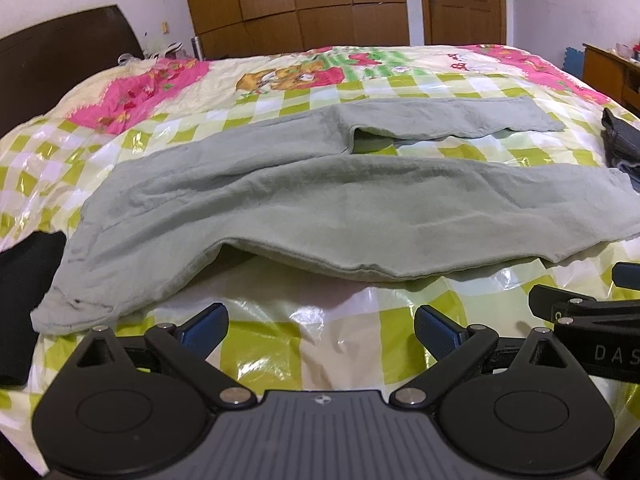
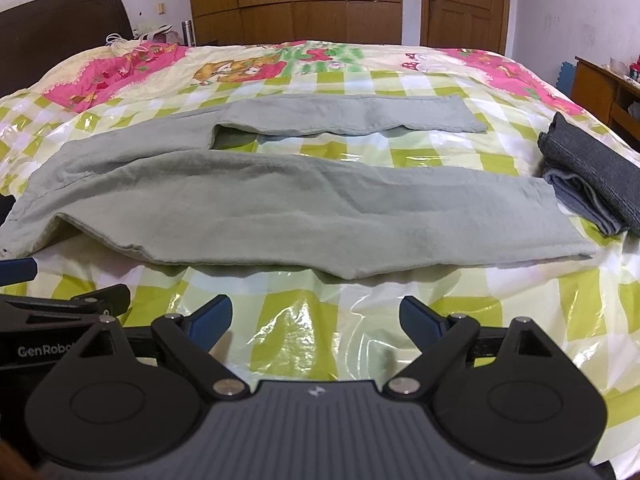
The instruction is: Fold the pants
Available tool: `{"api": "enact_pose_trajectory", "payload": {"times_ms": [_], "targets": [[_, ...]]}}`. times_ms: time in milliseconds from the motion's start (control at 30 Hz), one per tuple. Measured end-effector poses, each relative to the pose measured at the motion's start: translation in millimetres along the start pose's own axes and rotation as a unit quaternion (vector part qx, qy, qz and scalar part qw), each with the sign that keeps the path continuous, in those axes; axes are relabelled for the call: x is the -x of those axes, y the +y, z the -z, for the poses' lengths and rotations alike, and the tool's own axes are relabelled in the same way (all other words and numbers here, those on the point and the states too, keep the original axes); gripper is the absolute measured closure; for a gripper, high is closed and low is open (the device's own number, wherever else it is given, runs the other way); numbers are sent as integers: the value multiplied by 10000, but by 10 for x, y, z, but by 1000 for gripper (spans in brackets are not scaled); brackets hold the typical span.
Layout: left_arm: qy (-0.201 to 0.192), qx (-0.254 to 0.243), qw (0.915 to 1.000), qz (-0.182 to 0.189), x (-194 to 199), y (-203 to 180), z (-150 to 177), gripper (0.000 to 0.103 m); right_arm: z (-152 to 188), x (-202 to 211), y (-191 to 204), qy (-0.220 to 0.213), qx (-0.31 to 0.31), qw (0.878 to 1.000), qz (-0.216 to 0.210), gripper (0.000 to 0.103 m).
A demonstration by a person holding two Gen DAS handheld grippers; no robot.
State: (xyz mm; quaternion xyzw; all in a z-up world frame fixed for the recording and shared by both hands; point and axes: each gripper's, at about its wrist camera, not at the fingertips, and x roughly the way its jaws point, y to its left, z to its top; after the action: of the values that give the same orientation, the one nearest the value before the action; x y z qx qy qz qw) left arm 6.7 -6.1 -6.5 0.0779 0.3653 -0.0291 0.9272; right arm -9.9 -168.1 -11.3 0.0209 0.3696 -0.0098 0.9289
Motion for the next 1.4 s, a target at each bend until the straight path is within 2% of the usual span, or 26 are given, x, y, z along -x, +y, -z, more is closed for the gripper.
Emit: {"api": "enact_pose_trajectory", "payload": {"times_ms": [233, 400, 667, 867, 933, 1067, 1100, 1200, 1400], "targets": [[-232, -262, 9993, 140, 19, -108, -83, 0, -45, -36, -177, 60, -279, 9996, 21, 14], [-366, -425, 9978, 351, -28, -227, -192, 0, -122, -82, -482, 45, -732, 9969, 268, 14], [-477, -619, 9946, 680, -183, -457, -346, 0, -277, -269, -1276, 130, -1947, 9784, 684, 20], [-448, -739, 9928, 829, -326, -603, -410, 0, -377, -500, -1556, 192, -2361, 9691, 696, 33], [-450, -767, 9924, 855, -348, -633, -419, 0, -391, -542, -1609, 208, -2443, 9665, 752, 47], [-413, -792, 9916, 940, -391, -676, -414, 0, -365, -490, -1717, 225, -2580, 9636, 660, 61], [-400, -815, 9914, 945, -400, -690, -412, 0, -354, -480, -1745, 227, -2611, 9630, 637, 68], [-410, -865, 9907, 968, -383, -713, -400, 0, -334, -482, -1828, 270, -2716, 9605, 547, 70], [-414, -898, 9900, 1003, -377, -741, -390, 0, -302, -344, -1886, 282, -2792, 9586, 482, 68]]}}
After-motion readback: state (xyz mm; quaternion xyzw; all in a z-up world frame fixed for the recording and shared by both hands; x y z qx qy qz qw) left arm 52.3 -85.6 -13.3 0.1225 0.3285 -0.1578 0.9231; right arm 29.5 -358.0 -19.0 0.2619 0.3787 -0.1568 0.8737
